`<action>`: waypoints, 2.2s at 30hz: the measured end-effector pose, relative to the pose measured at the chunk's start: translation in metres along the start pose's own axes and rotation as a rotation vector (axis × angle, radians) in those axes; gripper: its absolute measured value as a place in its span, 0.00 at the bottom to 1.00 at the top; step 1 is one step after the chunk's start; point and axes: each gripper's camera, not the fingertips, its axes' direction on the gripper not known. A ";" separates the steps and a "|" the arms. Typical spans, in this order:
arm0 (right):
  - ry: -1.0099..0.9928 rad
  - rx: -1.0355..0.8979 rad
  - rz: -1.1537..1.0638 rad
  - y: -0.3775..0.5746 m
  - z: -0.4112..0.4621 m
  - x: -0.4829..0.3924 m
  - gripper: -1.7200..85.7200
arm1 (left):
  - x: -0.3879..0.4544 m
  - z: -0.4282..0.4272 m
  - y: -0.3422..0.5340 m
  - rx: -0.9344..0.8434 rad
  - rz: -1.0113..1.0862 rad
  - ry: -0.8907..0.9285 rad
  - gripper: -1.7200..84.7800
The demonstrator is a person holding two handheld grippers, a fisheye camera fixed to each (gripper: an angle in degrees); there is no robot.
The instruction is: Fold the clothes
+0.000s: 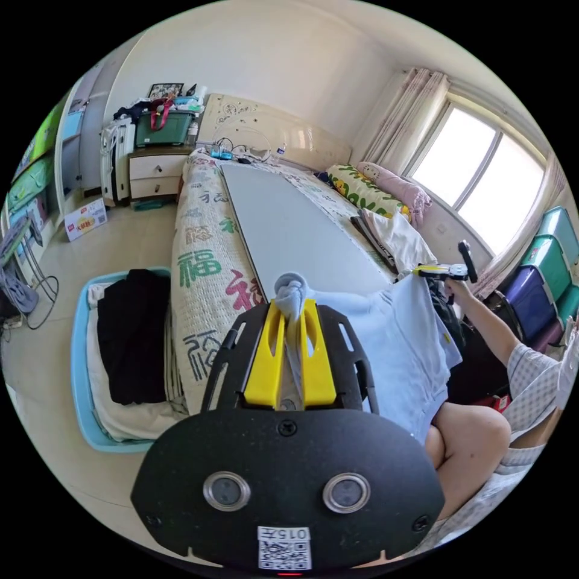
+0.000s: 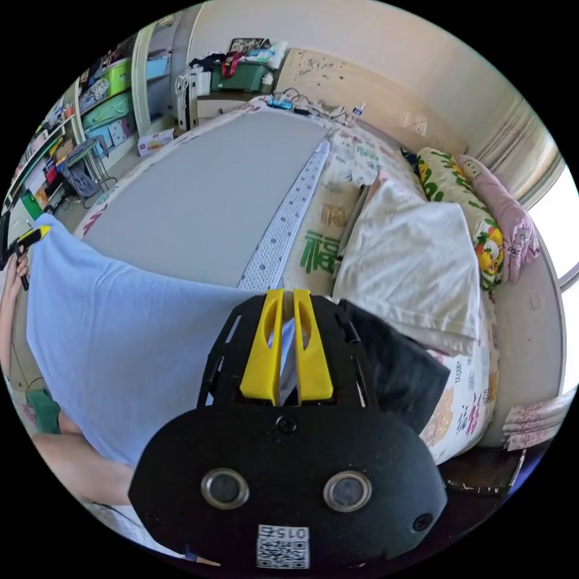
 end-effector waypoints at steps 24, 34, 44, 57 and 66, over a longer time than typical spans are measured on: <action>-0.489 0.651 0.190 0.297 -0.306 -0.016 0.02 | 0.208 -0.025 0.290 0.523 -0.208 -0.117 0.02; -0.055 0.853 0.026 0.369 -0.425 -0.083 0.01 | 0.305 -0.014 0.342 0.608 0.067 -0.240 0.02; -0.063 0.741 -0.091 0.350 -0.469 -0.056 0.01 | 0.318 0.044 0.352 0.449 0.181 -0.239 0.01; 0.017 0.696 -0.090 0.339 -0.517 -0.040 0.01 | 0.309 0.086 0.353 0.261 0.142 -0.200 0.01; 0.017 0.668 -0.115 0.334 -0.537 -0.033 0.01 | 0.309 0.106 0.346 0.184 0.140 -0.224 0.01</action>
